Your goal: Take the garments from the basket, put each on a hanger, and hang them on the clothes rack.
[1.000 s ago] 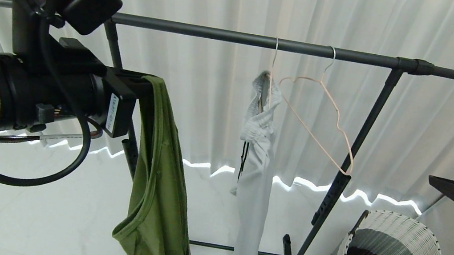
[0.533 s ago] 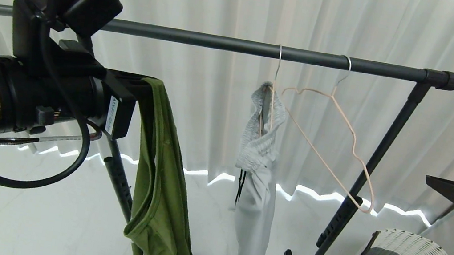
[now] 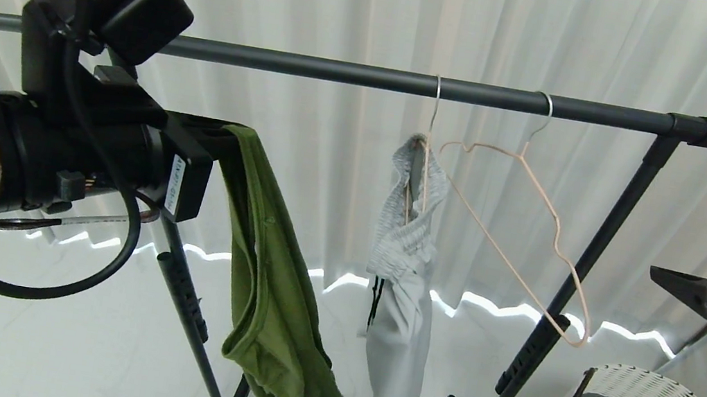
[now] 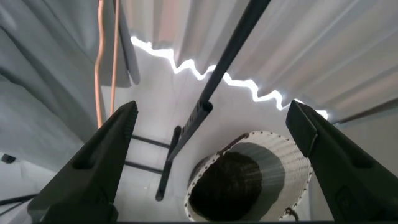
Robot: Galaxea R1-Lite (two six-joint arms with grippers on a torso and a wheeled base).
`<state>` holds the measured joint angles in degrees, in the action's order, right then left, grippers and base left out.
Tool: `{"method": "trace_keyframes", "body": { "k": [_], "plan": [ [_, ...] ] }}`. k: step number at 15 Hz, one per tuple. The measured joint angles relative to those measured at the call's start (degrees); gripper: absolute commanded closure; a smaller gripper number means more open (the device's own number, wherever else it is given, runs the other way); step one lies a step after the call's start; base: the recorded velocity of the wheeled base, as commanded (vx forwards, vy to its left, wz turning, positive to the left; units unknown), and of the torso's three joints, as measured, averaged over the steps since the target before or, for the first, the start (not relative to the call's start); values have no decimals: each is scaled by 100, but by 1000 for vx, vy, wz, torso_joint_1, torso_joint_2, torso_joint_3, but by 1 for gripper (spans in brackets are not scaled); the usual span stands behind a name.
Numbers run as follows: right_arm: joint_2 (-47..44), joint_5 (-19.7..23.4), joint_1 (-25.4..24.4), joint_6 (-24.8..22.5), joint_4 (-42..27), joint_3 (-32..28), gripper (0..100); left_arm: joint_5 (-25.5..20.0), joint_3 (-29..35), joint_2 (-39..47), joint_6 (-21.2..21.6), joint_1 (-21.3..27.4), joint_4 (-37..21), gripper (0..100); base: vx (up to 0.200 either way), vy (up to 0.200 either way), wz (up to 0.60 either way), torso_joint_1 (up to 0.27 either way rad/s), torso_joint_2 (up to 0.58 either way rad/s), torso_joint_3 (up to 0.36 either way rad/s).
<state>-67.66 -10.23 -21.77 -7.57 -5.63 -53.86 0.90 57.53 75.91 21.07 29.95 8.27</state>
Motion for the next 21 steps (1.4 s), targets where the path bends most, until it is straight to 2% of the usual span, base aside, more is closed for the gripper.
{"method": "trace_keyframes", "body": {
  "k": [6,7,10,12,17,21],
  "plan": [
    [-87,73,-9,27,-9,-2,0,-9,-43,-6,-5,6,-6,100,0,0,0,0,0,0],
    [-98,176,-7,32,-9,-2,0,-6,-43,-6,-5,4,0,100,0,0,0,0,0,0],
    [-222,934,251,33,84,-24,0,-4,-54,-6,0,17,-4,100,0,0,0,0,0,0],
    [-397,1069,347,35,191,-99,0,-4,-65,-9,1,39,-4,100,0,0,0,0,0,0],
    [-1203,1015,325,33,106,-789,0,5,-158,-59,4,168,-1,100,0,0,0,0,0,0],
    [-1763,583,-20,256,27,-992,0,7,-249,-108,-2,232,-4,100,0,0,0,0,0,0]
  ]
}}
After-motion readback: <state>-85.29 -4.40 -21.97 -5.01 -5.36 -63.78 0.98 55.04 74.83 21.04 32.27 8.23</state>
